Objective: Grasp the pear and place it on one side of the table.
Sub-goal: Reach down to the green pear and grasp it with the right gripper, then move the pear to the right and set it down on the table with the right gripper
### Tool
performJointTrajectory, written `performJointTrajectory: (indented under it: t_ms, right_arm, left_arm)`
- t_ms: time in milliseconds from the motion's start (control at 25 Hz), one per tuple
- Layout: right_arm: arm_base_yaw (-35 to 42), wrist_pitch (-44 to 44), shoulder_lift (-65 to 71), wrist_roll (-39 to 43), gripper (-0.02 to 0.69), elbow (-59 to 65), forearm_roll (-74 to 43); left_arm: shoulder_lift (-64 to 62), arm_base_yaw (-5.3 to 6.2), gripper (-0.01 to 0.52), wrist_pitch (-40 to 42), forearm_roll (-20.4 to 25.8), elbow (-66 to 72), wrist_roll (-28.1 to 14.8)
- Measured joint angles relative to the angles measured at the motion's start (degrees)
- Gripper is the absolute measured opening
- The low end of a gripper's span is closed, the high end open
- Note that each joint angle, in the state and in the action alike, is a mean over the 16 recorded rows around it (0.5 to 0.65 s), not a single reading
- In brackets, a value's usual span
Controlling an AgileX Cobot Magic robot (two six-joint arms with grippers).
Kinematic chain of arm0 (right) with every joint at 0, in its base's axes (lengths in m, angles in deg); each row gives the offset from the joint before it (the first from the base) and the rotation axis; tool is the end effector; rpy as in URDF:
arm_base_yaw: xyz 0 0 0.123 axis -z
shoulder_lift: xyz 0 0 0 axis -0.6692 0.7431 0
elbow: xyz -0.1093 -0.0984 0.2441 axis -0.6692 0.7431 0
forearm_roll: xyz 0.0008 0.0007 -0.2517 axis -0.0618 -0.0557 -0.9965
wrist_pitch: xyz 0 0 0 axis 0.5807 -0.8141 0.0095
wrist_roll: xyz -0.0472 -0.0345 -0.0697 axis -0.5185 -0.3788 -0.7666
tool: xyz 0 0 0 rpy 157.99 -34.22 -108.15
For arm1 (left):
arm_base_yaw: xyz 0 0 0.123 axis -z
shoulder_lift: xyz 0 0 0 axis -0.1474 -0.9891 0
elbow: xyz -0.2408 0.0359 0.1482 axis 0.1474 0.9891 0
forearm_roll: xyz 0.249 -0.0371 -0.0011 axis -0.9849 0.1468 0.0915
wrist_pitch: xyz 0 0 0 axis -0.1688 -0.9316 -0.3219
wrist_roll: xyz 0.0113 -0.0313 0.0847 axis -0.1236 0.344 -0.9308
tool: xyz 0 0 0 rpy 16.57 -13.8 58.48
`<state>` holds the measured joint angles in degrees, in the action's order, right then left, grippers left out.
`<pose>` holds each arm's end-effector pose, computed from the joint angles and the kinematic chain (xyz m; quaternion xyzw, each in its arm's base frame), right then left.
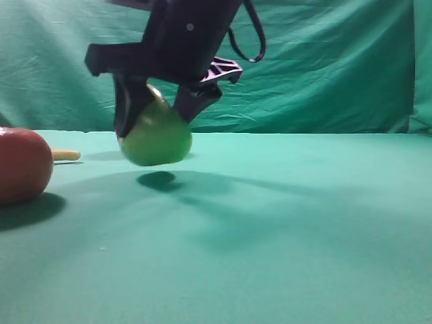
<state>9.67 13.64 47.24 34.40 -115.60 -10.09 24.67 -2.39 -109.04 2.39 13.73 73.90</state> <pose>0.3176 0.1986 0.2373 -0.2450 0.9006 0.0939 0.3465 0.0513 0.0051 0.1756 0.0804 0.8016 0.0680 0.5885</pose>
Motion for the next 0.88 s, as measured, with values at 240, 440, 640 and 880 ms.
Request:
performJointTrajectory:
  t_ms: [240,440,640,880]
  right_arm:
    - [10.34,4.99,-9.37,0.98,0.461,13.63,0.00]
    - [16.96,12.42,-12.45,1.18,0.461,24.01,0.00]
    - [20.37,18.96,-11.50,1.21,0.461,29.65,0.00]
    - [21.21,23.83,-9.06,1.22,0.503,31.76,-0.01]
  left_arm:
    - [0.00,0.00,0.000,0.00,0.00,0.00,0.00]
    - [0.00,0.00,0.000,0.00,0.00,0.00,0.00]
    - [0.00,0.00,0.000,0.00,0.00,0.00,0.00]
    - [0.00,0.00,0.000,0.00,0.00,0.00,0.00]
